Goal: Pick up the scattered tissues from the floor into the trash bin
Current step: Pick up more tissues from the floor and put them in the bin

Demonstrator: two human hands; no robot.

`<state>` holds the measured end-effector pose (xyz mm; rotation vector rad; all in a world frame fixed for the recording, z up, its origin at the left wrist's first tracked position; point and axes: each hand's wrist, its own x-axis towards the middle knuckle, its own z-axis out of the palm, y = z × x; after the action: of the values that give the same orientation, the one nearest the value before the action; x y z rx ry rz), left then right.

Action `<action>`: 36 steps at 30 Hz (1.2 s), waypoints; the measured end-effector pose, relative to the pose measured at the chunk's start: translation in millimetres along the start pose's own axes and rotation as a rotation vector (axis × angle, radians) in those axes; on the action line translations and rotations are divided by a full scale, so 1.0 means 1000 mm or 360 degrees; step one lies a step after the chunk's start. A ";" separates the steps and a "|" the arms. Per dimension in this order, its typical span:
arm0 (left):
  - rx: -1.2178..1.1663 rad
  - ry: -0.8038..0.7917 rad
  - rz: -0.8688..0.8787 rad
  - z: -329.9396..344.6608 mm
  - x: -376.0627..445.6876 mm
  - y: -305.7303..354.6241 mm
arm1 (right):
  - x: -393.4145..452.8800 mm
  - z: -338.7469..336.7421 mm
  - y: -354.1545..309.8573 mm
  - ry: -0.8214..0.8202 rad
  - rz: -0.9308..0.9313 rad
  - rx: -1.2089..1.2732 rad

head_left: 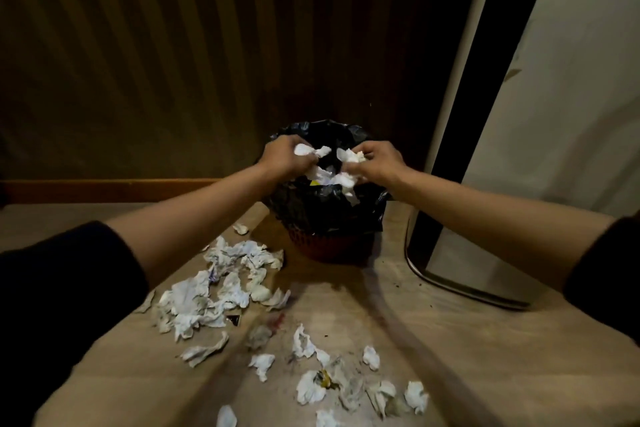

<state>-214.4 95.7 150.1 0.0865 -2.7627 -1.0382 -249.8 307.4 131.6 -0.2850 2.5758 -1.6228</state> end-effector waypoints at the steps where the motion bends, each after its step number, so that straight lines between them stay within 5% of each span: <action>1: -0.0132 -0.0039 -0.0175 0.005 0.009 -0.004 | 0.008 0.005 -0.003 -0.0033 0.0119 0.0185; 6: -0.0735 0.0005 -0.0411 0.012 0.024 -0.010 | 0.029 0.027 -0.015 -0.0062 0.0434 0.0696; 16: -0.0001 0.0107 0.0508 0.003 -0.067 -0.040 | -0.038 0.007 0.005 -0.0105 -0.0155 -0.0024; 20: 0.0224 -0.0192 0.0648 0.030 -0.106 -0.060 | -0.082 0.017 0.058 -0.0356 -0.0407 -0.0448; 29: 0.0582 -0.0988 0.0587 0.125 -0.160 -0.102 | -0.130 0.057 0.160 -0.0973 -0.0163 -0.1043; 36: 0.1020 -0.1665 0.0854 0.174 -0.188 -0.121 | -0.147 0.077 0.211 -0.1834 -0.0261 -0.1740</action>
<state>-65.9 139.9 -86.8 -1.3771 -3.4872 0.0454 -117.0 357.4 -96.0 -1.0766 2.0913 0.2240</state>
